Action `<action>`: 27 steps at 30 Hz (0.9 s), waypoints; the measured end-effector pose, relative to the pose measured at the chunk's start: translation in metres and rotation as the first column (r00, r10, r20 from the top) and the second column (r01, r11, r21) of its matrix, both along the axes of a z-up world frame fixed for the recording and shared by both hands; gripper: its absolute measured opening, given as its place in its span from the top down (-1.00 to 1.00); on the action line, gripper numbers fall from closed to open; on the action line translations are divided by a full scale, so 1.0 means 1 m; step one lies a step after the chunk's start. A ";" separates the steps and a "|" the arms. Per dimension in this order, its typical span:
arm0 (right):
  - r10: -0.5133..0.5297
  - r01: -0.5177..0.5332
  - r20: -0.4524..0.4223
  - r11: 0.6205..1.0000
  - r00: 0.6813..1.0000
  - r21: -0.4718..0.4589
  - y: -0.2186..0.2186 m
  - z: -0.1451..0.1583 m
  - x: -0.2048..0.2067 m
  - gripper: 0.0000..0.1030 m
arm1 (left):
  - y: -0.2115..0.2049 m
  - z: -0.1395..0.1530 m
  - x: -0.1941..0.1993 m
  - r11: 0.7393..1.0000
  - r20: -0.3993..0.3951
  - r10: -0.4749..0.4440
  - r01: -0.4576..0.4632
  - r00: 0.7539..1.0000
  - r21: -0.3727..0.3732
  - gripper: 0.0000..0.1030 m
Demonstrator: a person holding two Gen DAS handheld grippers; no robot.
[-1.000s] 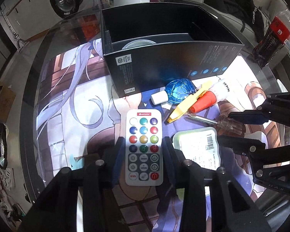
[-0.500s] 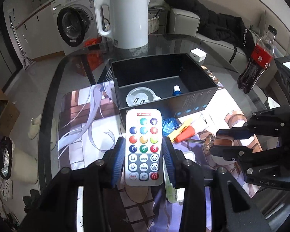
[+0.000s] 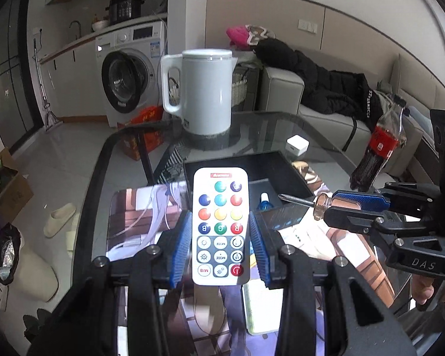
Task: Organize rigid objects
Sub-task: 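Carry the remote and screwdriver over the black box and release both inside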
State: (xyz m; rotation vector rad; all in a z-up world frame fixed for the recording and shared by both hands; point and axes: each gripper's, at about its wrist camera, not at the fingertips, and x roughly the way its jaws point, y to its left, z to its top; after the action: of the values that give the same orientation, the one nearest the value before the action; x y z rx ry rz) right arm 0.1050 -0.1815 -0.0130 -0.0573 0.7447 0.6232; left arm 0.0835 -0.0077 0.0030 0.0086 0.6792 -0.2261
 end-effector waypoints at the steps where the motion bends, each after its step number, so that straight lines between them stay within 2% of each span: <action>1: -0.013 0.012 0.049 1.000 0.999 0.018 -0.001 0.006 -0.005 0.52 | 0.001 0.006 -0.004 1.000 0.039 0.008 -0.008 0.999 -0.001 0.27; 5: -0.067 0.046 0.275 0.996 0.959 0.083 -0.005 0.028 -0.033 0.52 | 0.001 0.027 -0.021 1.000 0.184 0.026 -0.026 0.983 -0.003 0.27; 8: -0.097 0.063 0.373 0.993 0.923 0.103 -0.004 0.036 -0.051 0.52 | -0.001 0.036 -0.031 0.999 0.264 0.033 -0.037 0.964 0.012 0.27; 11: -0.103 0.067 0.390 0.992 0.915 0.103 -0.001 0.038 -0.055 0.52 | -0.001 0.037 -0.033 0.999 0.286 0.032 -0.038 0.958 0.017 0.27; 17: -0.136 0.101 0.388 0.989 0.912 0.109 0.001 0.041 -0.045 0.52 | -0.001 0.030 -0.020 0.999 0.258 0.041 -0.042 0.965 0.001 0.27; 23: -0.195 0.158 0.372 0.979 0.907 0.127 0.007 0.047 -0.021 0.52 | -0.001 0.021 0.015 0.998 0.234 0.063 -0.062 0.970 -0.013 0.27; 27: -0.237 0.207 0.353 0.971 0.905 0.122 0.013 0.044 0.007 0.52 | -0.001 0.008 0.049 0.996 0.183 0.088 -0.084 0.979 -0.031 0.27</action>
State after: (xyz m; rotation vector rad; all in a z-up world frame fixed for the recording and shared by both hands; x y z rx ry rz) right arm 0.1122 -0.1686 0.0314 -0.0115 0.3555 0.4065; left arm 0.1330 -0.0090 0.0109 -0.0218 0.4908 -0.1478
